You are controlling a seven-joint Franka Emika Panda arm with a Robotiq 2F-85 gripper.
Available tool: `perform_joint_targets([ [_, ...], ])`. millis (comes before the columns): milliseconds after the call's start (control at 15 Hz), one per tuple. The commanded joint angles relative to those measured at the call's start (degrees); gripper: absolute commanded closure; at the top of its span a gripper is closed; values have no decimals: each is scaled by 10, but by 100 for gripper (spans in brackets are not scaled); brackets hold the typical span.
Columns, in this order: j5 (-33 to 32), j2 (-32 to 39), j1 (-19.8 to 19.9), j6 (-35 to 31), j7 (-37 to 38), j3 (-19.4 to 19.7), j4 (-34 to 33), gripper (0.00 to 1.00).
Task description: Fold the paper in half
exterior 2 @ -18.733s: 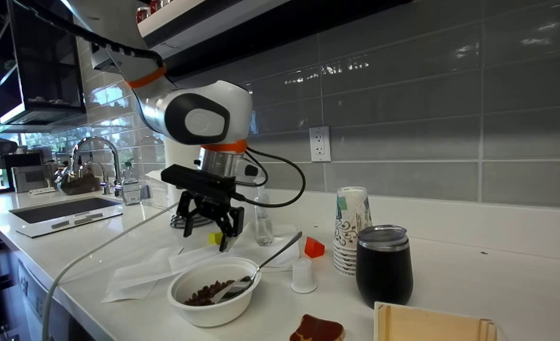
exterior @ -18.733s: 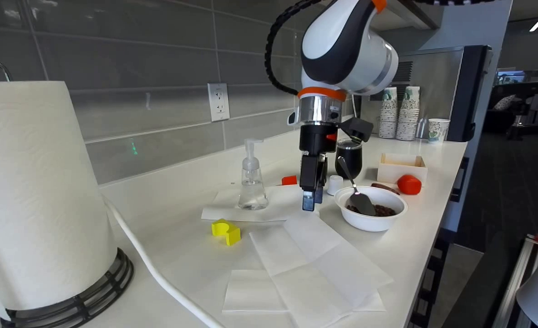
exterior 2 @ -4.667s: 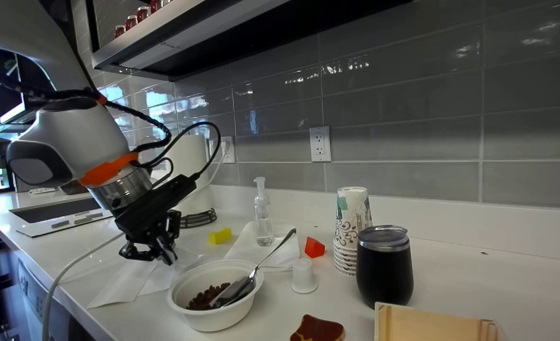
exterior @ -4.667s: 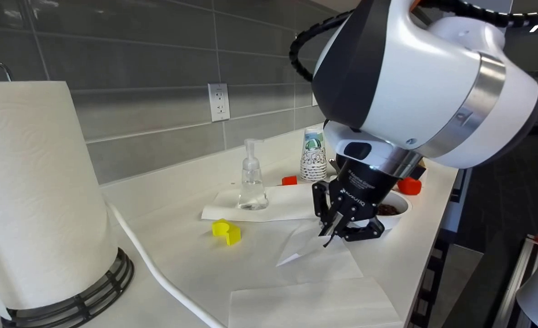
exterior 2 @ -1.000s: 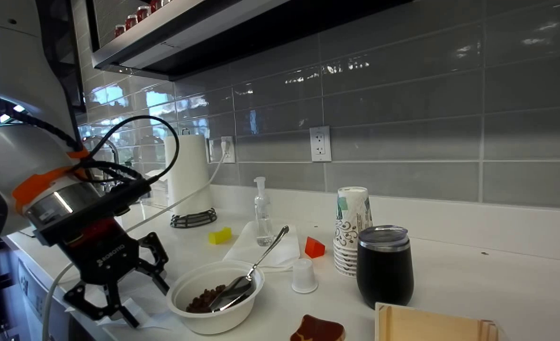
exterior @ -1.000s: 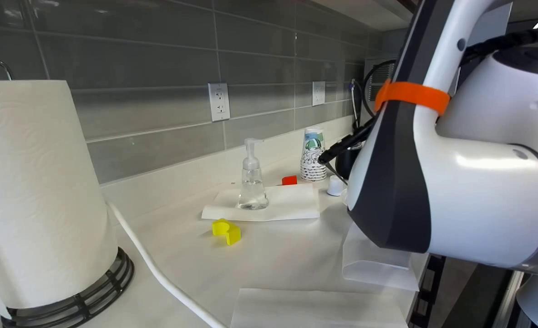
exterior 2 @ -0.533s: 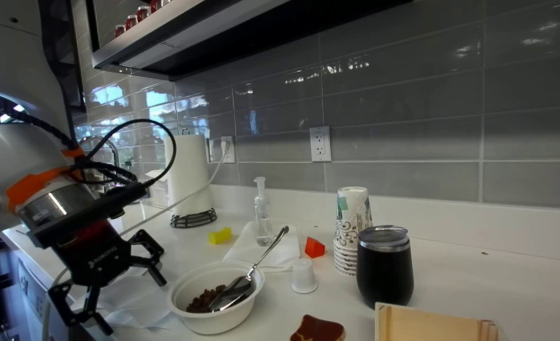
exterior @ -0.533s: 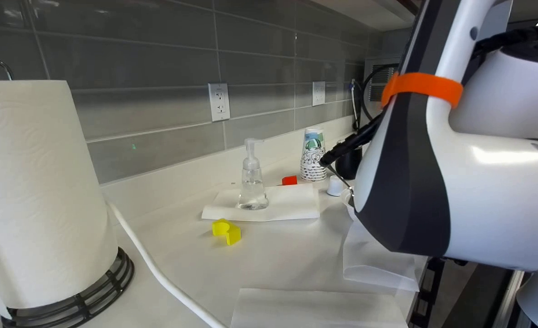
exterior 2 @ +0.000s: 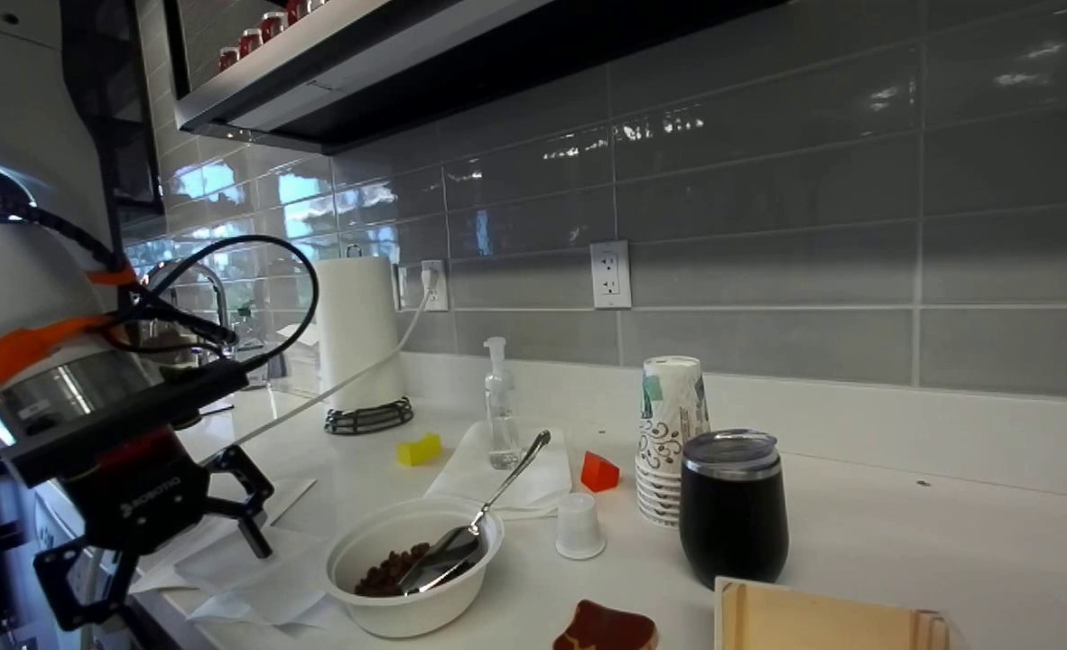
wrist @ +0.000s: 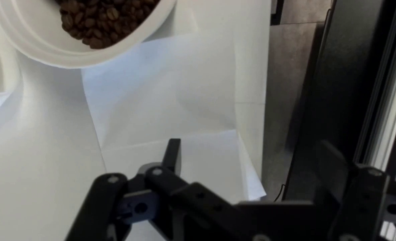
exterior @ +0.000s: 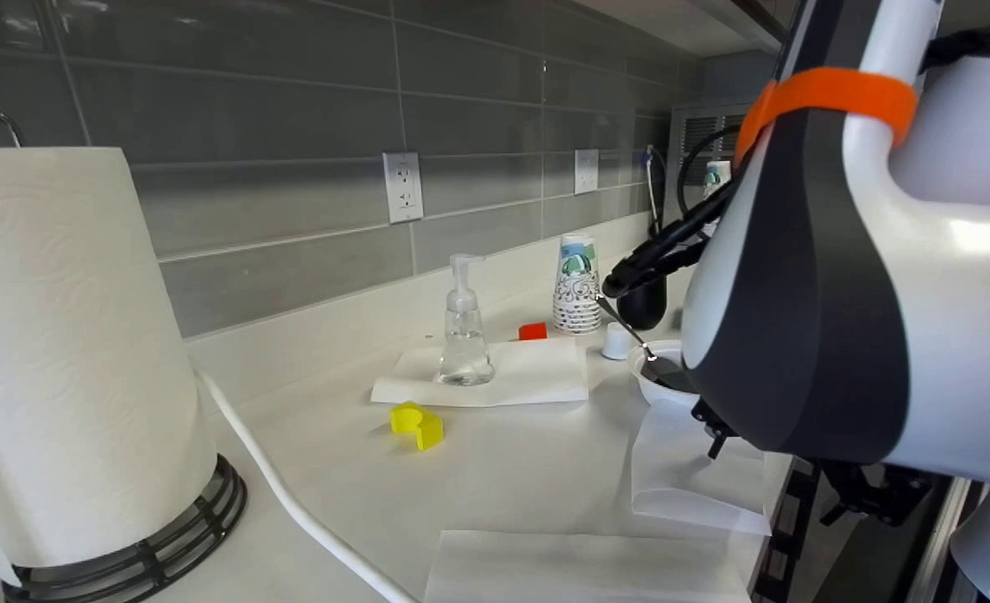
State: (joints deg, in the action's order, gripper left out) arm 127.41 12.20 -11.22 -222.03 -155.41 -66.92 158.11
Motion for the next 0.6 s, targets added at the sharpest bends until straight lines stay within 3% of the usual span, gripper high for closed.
perform_joint_targets([
  [0, 54, -21, 111, 20, -28, -109, 0, 0],
  [333, 104, -23, 288, 19, -33, -269, -35, 0],
  [533, 84, 11, 401, -12, -11, -370, -59, 0],
])
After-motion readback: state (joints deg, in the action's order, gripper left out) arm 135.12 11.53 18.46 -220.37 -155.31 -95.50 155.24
